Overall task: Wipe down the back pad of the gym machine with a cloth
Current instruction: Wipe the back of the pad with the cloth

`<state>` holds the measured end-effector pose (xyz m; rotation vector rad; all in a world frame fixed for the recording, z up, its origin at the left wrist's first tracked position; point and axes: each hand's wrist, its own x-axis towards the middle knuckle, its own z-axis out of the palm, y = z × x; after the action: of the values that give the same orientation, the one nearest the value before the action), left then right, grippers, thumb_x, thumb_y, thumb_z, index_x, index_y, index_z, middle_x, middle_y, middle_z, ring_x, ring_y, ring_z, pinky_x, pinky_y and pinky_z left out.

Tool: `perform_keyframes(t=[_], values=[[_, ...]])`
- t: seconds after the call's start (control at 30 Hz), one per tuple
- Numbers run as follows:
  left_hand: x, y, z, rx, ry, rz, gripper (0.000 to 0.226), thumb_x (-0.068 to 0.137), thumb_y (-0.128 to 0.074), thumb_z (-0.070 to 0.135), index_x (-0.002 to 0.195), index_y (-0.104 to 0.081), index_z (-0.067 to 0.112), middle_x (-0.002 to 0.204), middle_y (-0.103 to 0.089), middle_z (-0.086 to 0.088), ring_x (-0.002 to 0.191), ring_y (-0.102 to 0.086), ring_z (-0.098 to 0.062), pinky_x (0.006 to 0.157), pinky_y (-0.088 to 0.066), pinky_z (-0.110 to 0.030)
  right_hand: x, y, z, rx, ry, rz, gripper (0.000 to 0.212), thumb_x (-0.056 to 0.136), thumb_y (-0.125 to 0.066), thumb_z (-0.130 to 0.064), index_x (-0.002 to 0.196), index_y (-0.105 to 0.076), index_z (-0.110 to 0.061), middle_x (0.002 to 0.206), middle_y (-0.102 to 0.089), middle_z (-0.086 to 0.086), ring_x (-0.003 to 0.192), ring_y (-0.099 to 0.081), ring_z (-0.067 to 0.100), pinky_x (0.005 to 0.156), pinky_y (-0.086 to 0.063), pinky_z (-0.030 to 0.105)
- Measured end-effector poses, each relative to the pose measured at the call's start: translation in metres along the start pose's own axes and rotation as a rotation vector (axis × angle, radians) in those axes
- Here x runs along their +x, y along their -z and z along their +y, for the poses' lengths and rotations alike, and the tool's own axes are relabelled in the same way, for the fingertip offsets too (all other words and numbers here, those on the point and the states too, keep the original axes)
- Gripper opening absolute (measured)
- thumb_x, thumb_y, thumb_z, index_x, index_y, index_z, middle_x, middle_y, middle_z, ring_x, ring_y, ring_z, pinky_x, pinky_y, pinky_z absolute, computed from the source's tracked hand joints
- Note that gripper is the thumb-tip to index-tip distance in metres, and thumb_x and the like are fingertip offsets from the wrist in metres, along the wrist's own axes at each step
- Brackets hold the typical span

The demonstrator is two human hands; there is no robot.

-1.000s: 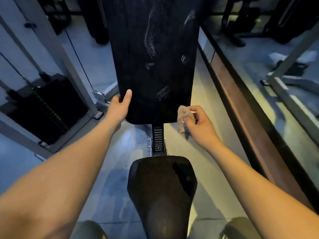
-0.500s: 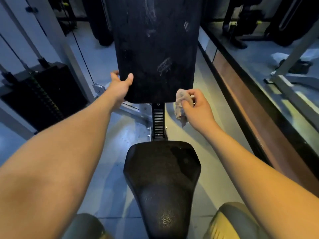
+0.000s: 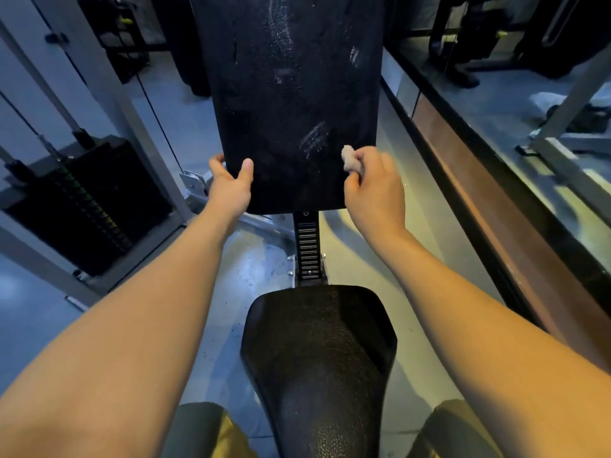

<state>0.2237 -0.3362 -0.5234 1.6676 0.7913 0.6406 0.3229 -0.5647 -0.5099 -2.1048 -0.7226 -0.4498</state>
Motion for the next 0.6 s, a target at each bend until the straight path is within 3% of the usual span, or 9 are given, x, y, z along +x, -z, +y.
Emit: perform_keyframes(t=[0.13,0.27,0.37,0.47,0.6], values=[[-0.003,-0.007,-0.001,0.05,-0.039,0.049,0.053,0.105,-0.047,0.044,0.147,-0.023,0.023,0.131,-0.052,0.003,0.113,-0.055,-0.015,0.094,-0.043,-0.029,-0.01,-0.039,0.006,0.008,0.067,0.031,0.026,0.098,-0.056,-0.001,0.121,-0.066,-0.009,0.114,-0.06,0.008,0.099,-0.062,0.025,0.082,-0.055,0.035],[-0.005,-0.005,0.001,0.064,-0.039,0.062,0.052,0.105,-0.047,0.045,0.146,-0.026,0.022,0.133,-0.052,0.004,0.116,-0.054,-0.015,0.096,-0.042,-0.028,-0.038,-0.05,0.011,-0.064,0.252,-0.194,0.028,0.092,-0.059,0.006,0.116,-0.067,-0.005,0.108,-0.058,0.013,0.095,-0.061,0.033,0.076,-0.051,0.033],[-0.009,-0.003,0.003,0.057,-0.036,0.052,0.051,0.105,-0.048,0.043,0.146,-0.026,0.022,0.132,-0.052,0.005,0.118,-0.054,-0.015,0.096,-0.042,-0.027,-0.015,-0.028,0.007,-0.02,0.242,-0.061,0.02,0.091,-0.059,0.006,0.107,-0.067,-0.002,0.104,-0.055,0.016,0.089,-0.058,0.033,0.072,-0.052,0.039],[-0.013,-0.003,0.005,0.071,-0.032,0.051,0.053,0.105,-0.048,0.044,0.147,-0.025,0.023,0.136,-0.051,0.003,0.119,-0.052,-0.015,0.098,-0.042,-0.029,0.002,-0.023,0.007,-0.015,0.139,0.089,0.023,0.092,-0.058,0.003,0.112,-0.066,-0.005,0.107,-0.053,0.012,0.093,-0.057,0.028,0.075,-0.051,0.033],[-0.011,0.002,0.005,0.061,-0.034,0.03,0.056,0.103,-0.051,0.045,0.148,-0.025,0.023,0.137,-0.05,0.005,0.122,-0.053,-0.015,0.102,-0.044,-0.029,-0.039,-0.049,0.006,-0.096,0.23,-0.152,0.026,0.086,-0.06,0.008,0.106,-0.063,-0.007,0.102,-0.051,0.009,0.088,-0.048,0.024,0.073,-0.053,0.044]])
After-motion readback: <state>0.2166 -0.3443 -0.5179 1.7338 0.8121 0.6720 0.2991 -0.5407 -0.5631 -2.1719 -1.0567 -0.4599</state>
